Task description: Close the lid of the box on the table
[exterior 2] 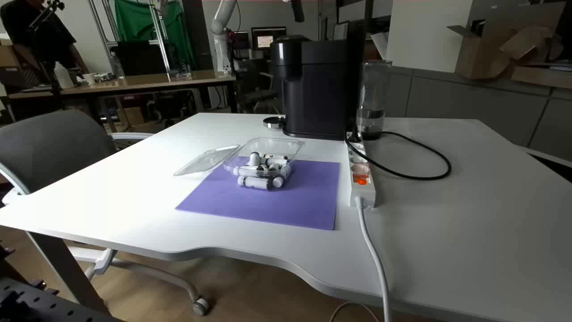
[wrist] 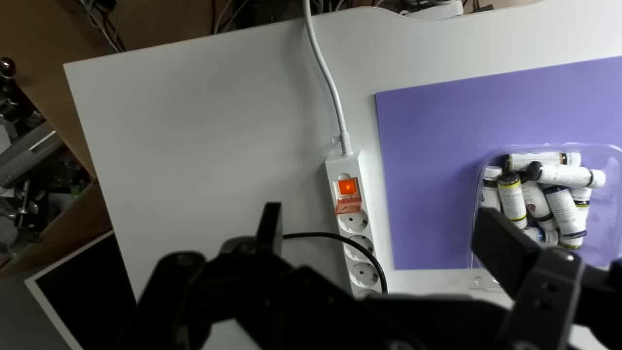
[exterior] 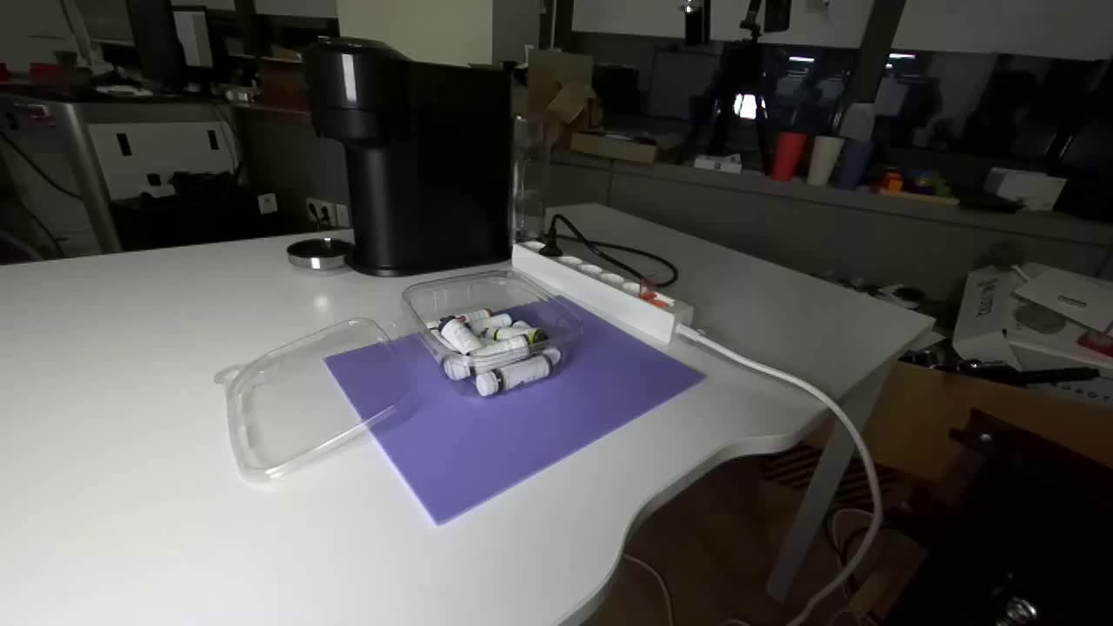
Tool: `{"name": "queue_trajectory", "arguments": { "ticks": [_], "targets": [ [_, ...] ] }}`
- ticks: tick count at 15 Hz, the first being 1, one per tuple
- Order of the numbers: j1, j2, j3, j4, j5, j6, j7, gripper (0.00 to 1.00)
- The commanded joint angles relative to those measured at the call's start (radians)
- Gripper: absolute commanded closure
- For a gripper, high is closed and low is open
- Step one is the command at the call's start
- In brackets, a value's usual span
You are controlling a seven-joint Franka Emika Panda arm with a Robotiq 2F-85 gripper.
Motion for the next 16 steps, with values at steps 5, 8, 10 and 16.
{"name": "queue_trajectory", "arguments": {
  "ticks": [5, 8, 10, 16],
  "targets": [
    [0.014, 0.0, -0.013, 0.002, -0.003, -0.002, 0.002, 0.0],
    [0.014, 0.0, -0.013, 0.002, -0.003, -0.002, 0.002, 0.0],
    [0.014, 0.0, -0.013, 0.002, -0.003, -0.002, 0.002, 0.0],
    [0.021, 0.007, -0.004, -0.003, -0.022, 0.023, -0.002, 0.0]
  ]
}}
